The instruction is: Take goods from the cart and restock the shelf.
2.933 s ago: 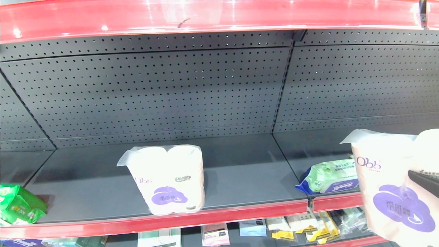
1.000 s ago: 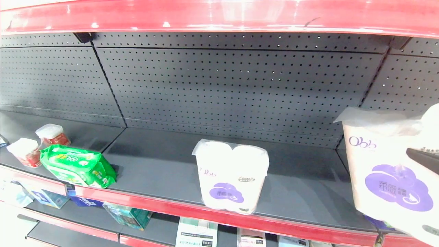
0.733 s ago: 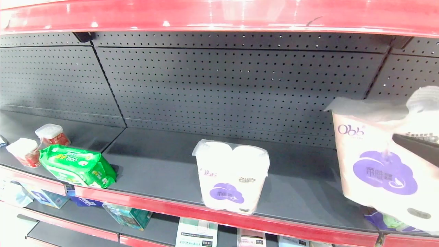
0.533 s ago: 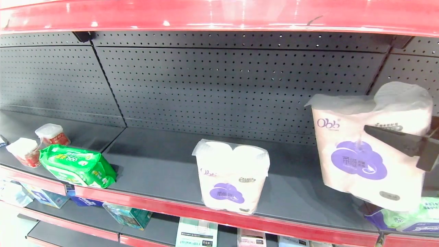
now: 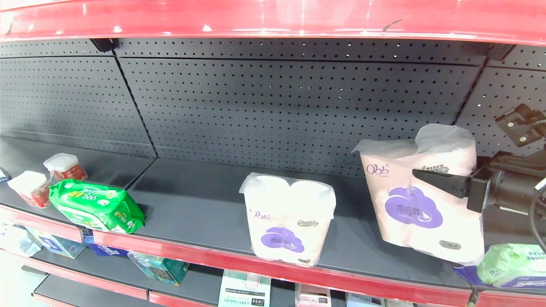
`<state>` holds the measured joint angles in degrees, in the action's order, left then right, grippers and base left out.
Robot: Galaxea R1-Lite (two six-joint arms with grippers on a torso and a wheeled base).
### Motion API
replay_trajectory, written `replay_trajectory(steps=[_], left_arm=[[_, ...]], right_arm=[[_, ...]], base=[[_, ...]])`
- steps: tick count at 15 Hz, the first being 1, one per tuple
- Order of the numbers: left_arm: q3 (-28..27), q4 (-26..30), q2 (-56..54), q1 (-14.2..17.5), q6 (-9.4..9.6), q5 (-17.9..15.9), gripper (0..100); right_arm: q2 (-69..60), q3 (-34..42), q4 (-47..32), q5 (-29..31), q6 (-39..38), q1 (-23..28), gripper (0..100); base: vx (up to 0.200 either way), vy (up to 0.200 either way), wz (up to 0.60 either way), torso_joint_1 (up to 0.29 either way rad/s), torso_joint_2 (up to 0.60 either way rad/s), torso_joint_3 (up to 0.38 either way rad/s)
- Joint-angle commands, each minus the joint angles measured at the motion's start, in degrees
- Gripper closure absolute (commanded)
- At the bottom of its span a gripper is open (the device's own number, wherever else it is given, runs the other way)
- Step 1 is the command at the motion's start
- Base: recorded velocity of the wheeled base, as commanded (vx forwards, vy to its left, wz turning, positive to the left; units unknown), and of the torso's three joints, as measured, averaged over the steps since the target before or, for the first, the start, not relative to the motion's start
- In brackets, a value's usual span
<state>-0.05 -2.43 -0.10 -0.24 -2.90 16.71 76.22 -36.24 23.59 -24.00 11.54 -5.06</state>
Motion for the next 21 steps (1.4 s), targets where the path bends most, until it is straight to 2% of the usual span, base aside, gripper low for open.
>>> replay_trajectory(steps=[1,2,4,6,7,8,10,11,12,13,14,15,16,18,21], left_arm=[[0.05,0.05,0.1,-0.02,-1.32,0.86,0],[0.05,0.05,0.1,-0.02,-1.41,-0.19,0],[0.05,-0.21,0.1,-0.02,-0.44,-10.03,0],[0.05,0.05,1.06,0.33,0.35,-10.03,0],[-0.04,0.05,5.11,3.5,1.06,-6.25,0],[0.05,0.05,5.37,4.73,1.06,-5.55,0],[-0.04,0.05,3.09,11.49,1.06,-5.81,0],[-0.04,0.05,0.1,12.99,1.06,-7.66,0],[0.05,-0.21,0.1,12.72,0.7,-8.98,0],[0.05,-0.12,0.1,10.26,0.18,-10.47,0],[0.05,0.4,0.1,10.26,0.0,-12.23,0],[-0.04,2.78,0.1,10.44,0.35,-17.5,0],[-0.04,2.69,0.1,10.44,1.23,-18.65,0],[-0.04,2.6,0.1,10.44,1.23,-18.3,0],[0.05,2.69,0.1,10.44,2.46,-18.21,0]], right_arm=[[0.43,0.21,-0.03,0.01,0.06,-0.48,100],[0.34,0.38,0.05,0.01,0.14,-0.92,100],[0.34,0.38,-0.03,0.01,0.23,-0.92,100],[0.43,0.3,0.05,0.01,0.23,-0.92,100],[0.43,0.3,0.05,0.01,0.23,-0.92,100],[0.43,0.38,0.05,0.01,0.32,-0.92,100],[0.51,0.38,0.05,0.1,0.23,-0.92,100],[0.6,0.47,0.05,0.1,0.23,-0.83,100],[0.6,0.47,-0.03,0.1,0.32,-0.83,100],[0.6,0.73,0.05,0.1,0.23,-0.83,100],[0.51,0.82,-0.03,0.1,0.23,-0.83,100],[0.6,0.82,0.05,0.1,0.23,-0.83,100],[0.51,0.82,0.05,0.1,0.32,-0.83,100],[0.6,1.09,-0.03,0.01,0.32,-0.83,100],[1.13,1.09,0.05,0.01,0.32,-0.83,100]], base=[[0.0,0.0,0.0,0.0,0.0,0.0],[0.0,0.0,0.0,0.0,0.0,0.0],[0.0,0.0,0.0,0.0,0.0,0.0],[0.0,0.0,0.0,0.0,0.0,0.0],[0.0,0.0,0.0,0.0,0.0,0.0],[0.0,0.0,0.0,0.0,0.0,0.0],[0.0,0.0,0.0,0.0,0.0,0.0],[0.0,0.0,0.0,0.0,0.0,0.0],[0.0,0.0,0.0,0.0,0.0,0.0],[0.0,0.0,0.0,0.0,0.0,0.0],[0.0,0.0,0.0,0.0,0.0,0.0],[0.0,0.0,0.0,0.0,0.0,0.0],[0.0,0.0,0.0,0.0,0.0,0.0],[0.0,0.0,0.0,0.0,0.0,0.0],[0.0,0.0,0.0,0.0,0.0,0.0]])
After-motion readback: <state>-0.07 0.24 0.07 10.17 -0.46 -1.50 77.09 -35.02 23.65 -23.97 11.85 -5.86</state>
